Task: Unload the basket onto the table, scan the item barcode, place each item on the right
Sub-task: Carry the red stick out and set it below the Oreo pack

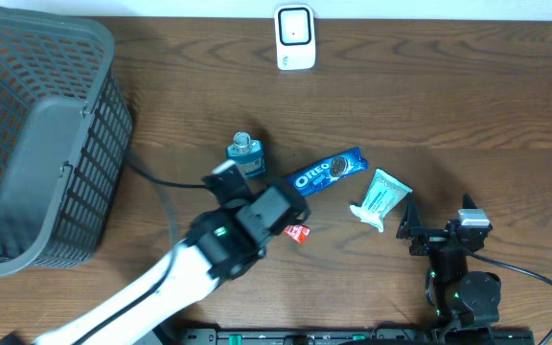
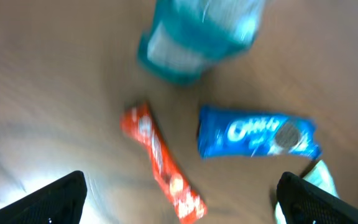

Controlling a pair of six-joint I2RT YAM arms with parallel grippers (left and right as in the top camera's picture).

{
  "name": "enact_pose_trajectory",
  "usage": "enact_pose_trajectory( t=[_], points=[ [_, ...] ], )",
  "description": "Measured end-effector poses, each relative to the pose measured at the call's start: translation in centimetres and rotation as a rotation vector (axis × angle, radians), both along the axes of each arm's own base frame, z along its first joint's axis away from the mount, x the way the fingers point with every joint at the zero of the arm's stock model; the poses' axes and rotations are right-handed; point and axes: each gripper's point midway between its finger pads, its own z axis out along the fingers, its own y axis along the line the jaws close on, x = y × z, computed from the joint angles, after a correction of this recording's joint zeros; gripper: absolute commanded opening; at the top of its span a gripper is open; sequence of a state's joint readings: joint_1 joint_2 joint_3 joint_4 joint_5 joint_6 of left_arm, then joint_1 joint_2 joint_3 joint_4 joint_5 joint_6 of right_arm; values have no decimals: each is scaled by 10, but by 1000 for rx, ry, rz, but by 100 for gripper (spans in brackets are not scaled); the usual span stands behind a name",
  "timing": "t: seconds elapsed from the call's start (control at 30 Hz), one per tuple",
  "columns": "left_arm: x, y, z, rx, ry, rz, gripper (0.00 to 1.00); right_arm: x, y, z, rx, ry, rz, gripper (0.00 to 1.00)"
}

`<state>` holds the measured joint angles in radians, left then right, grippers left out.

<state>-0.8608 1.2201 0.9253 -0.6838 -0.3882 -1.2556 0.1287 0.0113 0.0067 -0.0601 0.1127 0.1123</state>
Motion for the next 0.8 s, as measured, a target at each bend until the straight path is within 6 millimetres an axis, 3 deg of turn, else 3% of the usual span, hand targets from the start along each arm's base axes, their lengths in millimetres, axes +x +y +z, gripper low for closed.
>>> enact_pose_trajectory(
  t=[0.2,0.3,0.43,0.53,0.67,0.8],
  points=[
    [37,56,71,127,-278,37,98,0,0,0,0,0,0,99],
    [65,87,123,177,-435,96,98,0,0,0,0,0,0,99],
    [91,144,195,282,-605,195,98,0,0,0,0,0,0,99],
    [100,176,231,355,-678,209,98,0,0,0,0,0,0,99],
    [111,206,261,420,-745,227,98,0,0,0,0,0,0,99],
    [119,211,265,525,-705,128,98,0,0,0,0,0,0,99]
  ],
)
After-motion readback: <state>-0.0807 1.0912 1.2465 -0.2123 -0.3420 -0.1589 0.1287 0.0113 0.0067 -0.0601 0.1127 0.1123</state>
